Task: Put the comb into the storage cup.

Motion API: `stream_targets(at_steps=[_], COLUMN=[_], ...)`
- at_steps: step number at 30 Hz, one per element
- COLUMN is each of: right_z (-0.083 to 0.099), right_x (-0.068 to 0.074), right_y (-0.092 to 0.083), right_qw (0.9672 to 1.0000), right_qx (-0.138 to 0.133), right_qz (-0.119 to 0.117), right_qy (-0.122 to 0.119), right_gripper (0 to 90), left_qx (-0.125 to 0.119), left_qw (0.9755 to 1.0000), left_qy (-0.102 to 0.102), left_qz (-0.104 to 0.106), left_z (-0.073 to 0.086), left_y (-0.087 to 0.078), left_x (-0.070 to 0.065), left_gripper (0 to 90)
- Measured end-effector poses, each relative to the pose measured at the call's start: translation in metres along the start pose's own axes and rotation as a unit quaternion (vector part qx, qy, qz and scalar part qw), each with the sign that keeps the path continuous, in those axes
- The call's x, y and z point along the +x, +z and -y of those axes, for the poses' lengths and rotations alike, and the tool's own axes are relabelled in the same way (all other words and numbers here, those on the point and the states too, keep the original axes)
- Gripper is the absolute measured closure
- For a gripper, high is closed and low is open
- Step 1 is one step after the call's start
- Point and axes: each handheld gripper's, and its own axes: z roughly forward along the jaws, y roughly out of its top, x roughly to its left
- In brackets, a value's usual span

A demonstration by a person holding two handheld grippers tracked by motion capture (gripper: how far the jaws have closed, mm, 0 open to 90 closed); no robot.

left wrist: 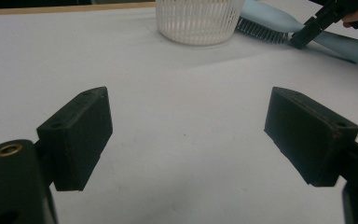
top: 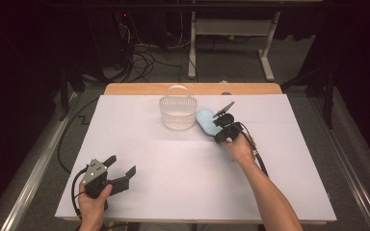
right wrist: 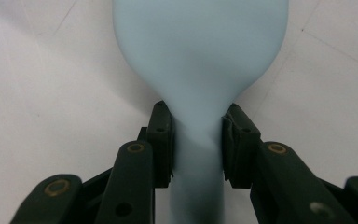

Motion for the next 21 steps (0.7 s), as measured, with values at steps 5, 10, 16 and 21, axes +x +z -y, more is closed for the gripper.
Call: stream_targets(at_steps=[5, 10, 16, 21], right_z=[0.002, 0.005, 0.010, 0.014], right_x=[-0.001, -0.002, -0.007, -0.009], right_y=[-0.001, -0.003, -0.007, -0.013], right_qw=[1.0000, 1.0000, 0.9998, 0.9996], right_qx=[-0.005, -0.009, -0.019, -0.028], right_qz=[0.002, 0.001, -0.002, -0.005], right_qy=[0.000, 0.001, 0.004, 0.004], right_gripper=[69.7, 69.9, 70.0, 69.9], left_qx=[0.000, -0.001, -0.012, -0.015], left_qw=[1.0000, 1.0000, 0.9999, 0.9998], left_qy=[0.000, -0.002, -0.011, -0.016], left_qz=[0.000, 0.001, -0.003, 0.000], left_z=[0.000, 0.000, -0.001, -0.001], left_y=[0.000, 0.000, -0.001, -0.002], left_x=[0.000, 0.000, 0.000, 0.000], left_gripper=[15.8, 15.8, 15.9, 16.2])
